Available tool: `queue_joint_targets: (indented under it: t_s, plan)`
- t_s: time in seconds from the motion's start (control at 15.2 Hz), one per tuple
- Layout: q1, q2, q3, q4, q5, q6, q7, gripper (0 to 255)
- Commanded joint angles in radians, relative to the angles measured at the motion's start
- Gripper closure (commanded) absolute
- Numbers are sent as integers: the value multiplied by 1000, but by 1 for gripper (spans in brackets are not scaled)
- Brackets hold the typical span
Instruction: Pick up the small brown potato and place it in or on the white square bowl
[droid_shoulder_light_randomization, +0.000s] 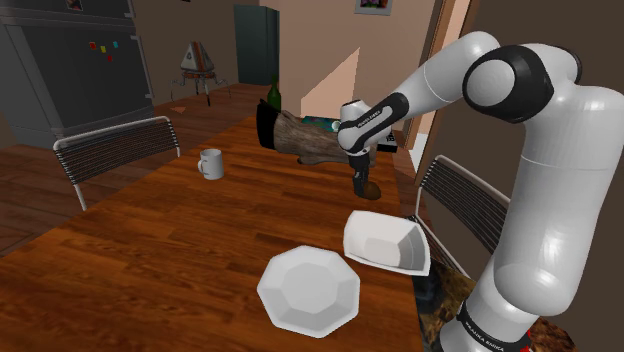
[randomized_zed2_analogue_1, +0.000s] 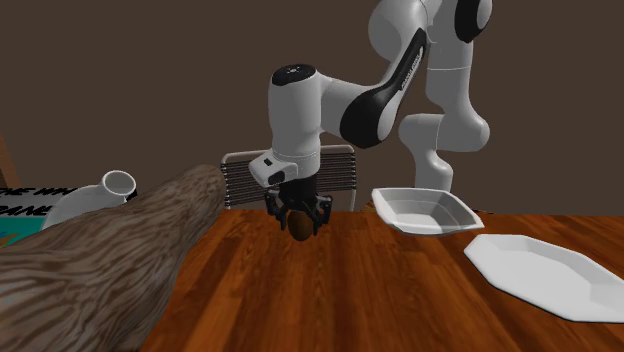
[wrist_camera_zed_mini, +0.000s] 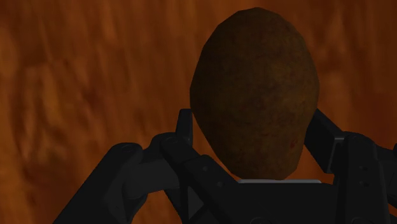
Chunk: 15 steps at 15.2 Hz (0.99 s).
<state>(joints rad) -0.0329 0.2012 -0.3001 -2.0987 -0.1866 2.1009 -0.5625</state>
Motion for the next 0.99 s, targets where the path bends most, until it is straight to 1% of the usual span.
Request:
queue_joint_targets:
  t_s: [0.0, 0.13, 0.92]
  plan:
    - [0, 0, 0, 0, 0, 0, 0, 255]
    - [0, 0, 0, 0, 0, 0, 0, 255]
    - [8, -85, -2, 66, -13, -148, -13, 255]
